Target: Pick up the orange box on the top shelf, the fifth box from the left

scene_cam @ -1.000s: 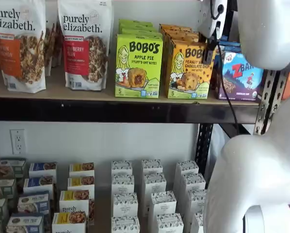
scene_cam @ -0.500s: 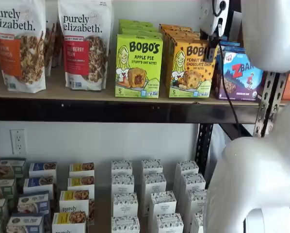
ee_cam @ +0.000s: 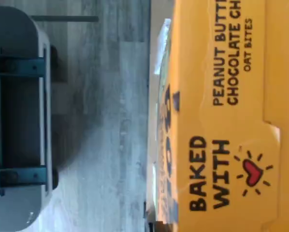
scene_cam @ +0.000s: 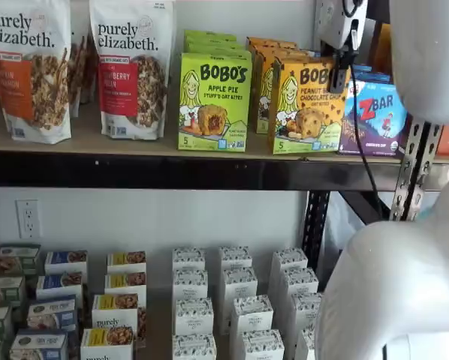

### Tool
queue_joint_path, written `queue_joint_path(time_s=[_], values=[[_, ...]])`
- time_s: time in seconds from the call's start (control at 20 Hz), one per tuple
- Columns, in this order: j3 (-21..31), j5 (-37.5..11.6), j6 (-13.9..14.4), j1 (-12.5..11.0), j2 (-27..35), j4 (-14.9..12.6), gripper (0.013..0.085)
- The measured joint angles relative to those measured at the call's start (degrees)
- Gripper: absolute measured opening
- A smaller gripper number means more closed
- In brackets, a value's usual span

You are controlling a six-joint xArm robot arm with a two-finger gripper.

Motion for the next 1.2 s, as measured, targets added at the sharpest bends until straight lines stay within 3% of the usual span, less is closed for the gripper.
queue_joint_path(time_s=[0.55, 0.9, 1.2], values=[[1.55, 8.14, 0.42, 0.33, -5.04, 0.45, 0.017], [6.42, 9.32, 0.91, 0.95, -10.14, 0.0, 0.017], [10.69, 9.17, 0.72, -0.59, -14.31, 3.95, 0.017]])
